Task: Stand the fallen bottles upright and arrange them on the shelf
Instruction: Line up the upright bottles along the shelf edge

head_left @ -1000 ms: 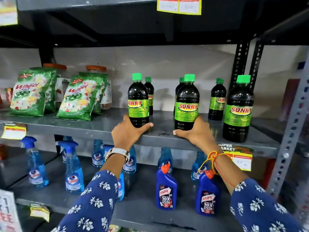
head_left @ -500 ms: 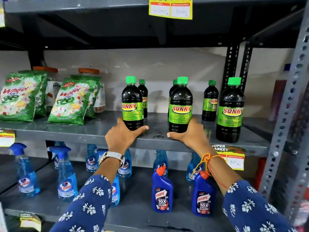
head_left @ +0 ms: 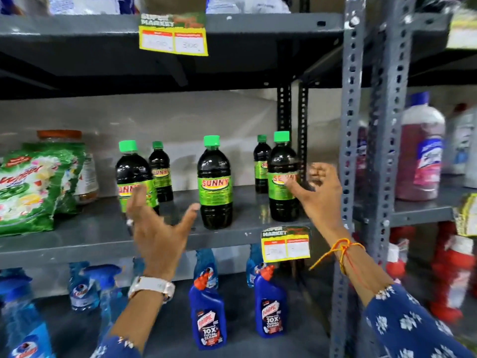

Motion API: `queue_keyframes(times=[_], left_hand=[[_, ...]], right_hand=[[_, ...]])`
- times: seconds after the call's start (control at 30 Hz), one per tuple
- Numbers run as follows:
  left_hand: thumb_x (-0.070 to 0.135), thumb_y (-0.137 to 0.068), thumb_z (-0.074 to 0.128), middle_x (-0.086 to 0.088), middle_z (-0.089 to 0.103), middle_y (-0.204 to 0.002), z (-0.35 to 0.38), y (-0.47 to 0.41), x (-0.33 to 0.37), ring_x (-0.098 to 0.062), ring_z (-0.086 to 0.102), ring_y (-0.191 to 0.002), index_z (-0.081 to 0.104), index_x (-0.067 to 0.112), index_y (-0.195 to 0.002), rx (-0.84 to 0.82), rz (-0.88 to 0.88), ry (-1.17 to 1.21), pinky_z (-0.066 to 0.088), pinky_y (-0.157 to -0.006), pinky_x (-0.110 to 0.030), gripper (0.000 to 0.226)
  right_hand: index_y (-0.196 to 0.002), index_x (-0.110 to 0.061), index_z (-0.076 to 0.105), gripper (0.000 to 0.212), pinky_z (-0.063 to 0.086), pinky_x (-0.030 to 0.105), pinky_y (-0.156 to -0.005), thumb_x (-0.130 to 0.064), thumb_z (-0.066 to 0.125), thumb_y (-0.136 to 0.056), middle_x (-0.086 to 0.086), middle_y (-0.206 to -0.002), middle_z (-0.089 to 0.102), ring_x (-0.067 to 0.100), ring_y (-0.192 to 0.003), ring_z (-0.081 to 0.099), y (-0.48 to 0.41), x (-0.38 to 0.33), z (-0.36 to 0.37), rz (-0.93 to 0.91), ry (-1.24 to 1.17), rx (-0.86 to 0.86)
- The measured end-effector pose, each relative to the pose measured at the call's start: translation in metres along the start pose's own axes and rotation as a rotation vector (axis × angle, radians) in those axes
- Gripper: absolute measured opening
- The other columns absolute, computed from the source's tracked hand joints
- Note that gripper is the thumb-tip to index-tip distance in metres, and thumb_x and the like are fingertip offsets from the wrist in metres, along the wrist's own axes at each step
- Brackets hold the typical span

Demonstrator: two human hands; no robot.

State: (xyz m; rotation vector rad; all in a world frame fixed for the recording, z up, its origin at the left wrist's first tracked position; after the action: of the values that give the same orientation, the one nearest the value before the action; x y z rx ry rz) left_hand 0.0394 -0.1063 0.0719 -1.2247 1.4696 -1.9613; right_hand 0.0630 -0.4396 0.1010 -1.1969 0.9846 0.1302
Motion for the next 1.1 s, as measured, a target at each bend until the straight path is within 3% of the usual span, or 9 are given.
queue_keyframes(times=[0.03, 0.1, 0.23, 0.3, 0.4, 0.53, 0.7, 0.9, 1.1], left_hand=[[0.066, -0.068, 0.064, -0.023, 0.040, -0.133, 0.017, 0.001, 0.013, -0.030, 0.034, -0.125, 0.030, 0.003, -0.133, -0.090, 0.001, 0.027, 0.024, -0.106, -0.023, 0.097], [0.073, -0.061, 0.063, -0.017, 0.043, -0.134, 0.050, 0.004, 0.022, -0.029, 0.041, -0.122, 0.029, 0.007, -0.134, -0.291, -0.113, 0.055, 0.033, -0.101, -0.033, 0.104], [0.083, -0.051, 0.056, -0.017, 0.065, -0.104, 0.082, 0.020, 0.009, -0.035, 0.063, -0.093, 0.037, 0.009, -0.114, -0.530, -0.214, -0.268, 0.049, -0.072, -0.042, 0.098], [0.086, -0.052, 0.052, -0.018, 0.068, -0.089, 0.086, 0.023, 0.005, -0.037, 0.065, -0.081, 0.038, 0.009, -0.103, -0.545, -0.172, -0.395, 0.047, -0.062, -0.039, 0.094], [0.086, -0.052, 0.050, -0.017, 0.068, -0.086, 0.088, 0.022, 0.001, -0.036, 0.065, -0.079, 0.039, 0.010, -0.099, -0.527, -0.164, -0.412, 0.043, -0.058, -0.036, 0.091], [0.083, -0.054, 0.054, -0.015, 0.068, -0.085, 0.086, 0.023, 0.003, -0.035, 0.065, -0.078, 0.033, 0.015, -0.090, -0.498, -0.150, -0.403, 0.038, -0.057, -0.033, 0.081], [0.081, -0.056, 0.056, -0.015, 0.068, -0.087, 0.087, 0.023, 0.003, -0.035, 0.065, -0.079, 0.039, 0.009, -0.097, -0.501, -0.155, -0.423, 0.038, -0.058, -0.033, 0.084], [0.080, -0.059, 0.055, -0.015, 0.067, -0.088, 0.087, 0.024, 0.003, -0.034, 0.065, -0.080, 0.040, 0.008, -0.099, -0.523, -0.156, -0.429, 0.039, -0.058, -0.033, 0.084], [0.080, -0.060, 0.054, -0.013, 0.066, -0.085, 0.087, 0.023, 0.003, -0.033, 0.064, -0.077, 0.038, 0.010, -0.095, -0.525, -0.147, -0.423, 0.038, -0.056, -0.031, 0.080]], right_hand=[[-0.116, -0.010, 0.047, 0.073, 0.049, 0.031, -0.089, -0.036, 0.085, -0.059, 0.007, -0.112, 0.059, 0.017, -0.102, 0.058, -0.003, 0.008, 0.005, 0.032, 0.020, -0.048], [-0.119, -0.013, 0.042, 0.080, 0.047, 0.028, -0.090, -0.033, 0.088, -0.057, 0.000, -0.112, 0.058, 0.010, -0.100, 0.058, -0.005, 0.024, 0.021, 0.097, 0.016, -0.228], [-0.103, -0.027, 0.058, 0.055, 0.049, 0.025, -0.089, -0.025, 0.088, -0.057, -0.007, -0.099, 0.069, -0.007, -0.088, 0.062, -0.001, 0.048, 0.050, 0.096, 0.146, -0.606], [-0.088, -0.033, 0.061, 0.042, 0.049, 0.017, -0.076, -0.027, 0.087, -0.056, -0.015, -0.087, 0.069, -0.014, -0.076, 0.060, -0.004, 0.056, 0.052, 0.092, 0.178, -0.620], [-0.081, -0.039, 0.058, 0.038, 0.038, 0.000, -0.059, -0.039, 0.084, -0.053, -0.024, -0.078, 0.064, -0.016, -0.070, 0.056, -0.005, 0.059, 0.050, 0.075, 0.224, -0.563], [-0.087, -0.034, 0.056, 0.047, 0.036, 0.000, -0.052, -0.047, 0.083, -0.051, -0.025, -0.076, 0.060, -0.017, -0.071, 0.051, -0.007, 0.063, 0.048, 0.073, 0.259, -0.510], [-0.112, -0.017, 0.053, 0.074, 0.040, 0.017, -0.070, -0.048, 0.083, -0.052, -0.006, -0.095, 0.065, 0.007, -0.085, 0.060, -0.009, 0.068, 0.049, 0.081, 0.295, -0.516], [-0.111, -0.019, 0.052, 0.073, 0.036, 0.008, -0.060, -0.048, 0.082, -0.052, -0.007, -0.094, 0.064, -0.003, -0.077, 0.056, -0.009, 0.067, 0.049, 0.081, 0.288, -0.531], [-0.114, -0.018, 0.049, 0.079, 0.043, 0.023, -0.075, -0.049, 0.082, -0.050, -0.001, -0.102, 0.065, 0.013, -0.092, 0.062, -0.008, 0.072, 0.050, 0.116, 0.279, -0.555]])
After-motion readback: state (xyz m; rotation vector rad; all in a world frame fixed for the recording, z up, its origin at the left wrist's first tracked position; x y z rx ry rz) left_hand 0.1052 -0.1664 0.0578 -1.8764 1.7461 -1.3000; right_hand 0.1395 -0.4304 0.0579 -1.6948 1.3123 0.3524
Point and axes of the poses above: each hand's wrist, its own y-axis away from the middle knuckle, its own z-axis out of the palm, x = y × z, the point moved 7 cm from there along -y, towards the middle knuckle
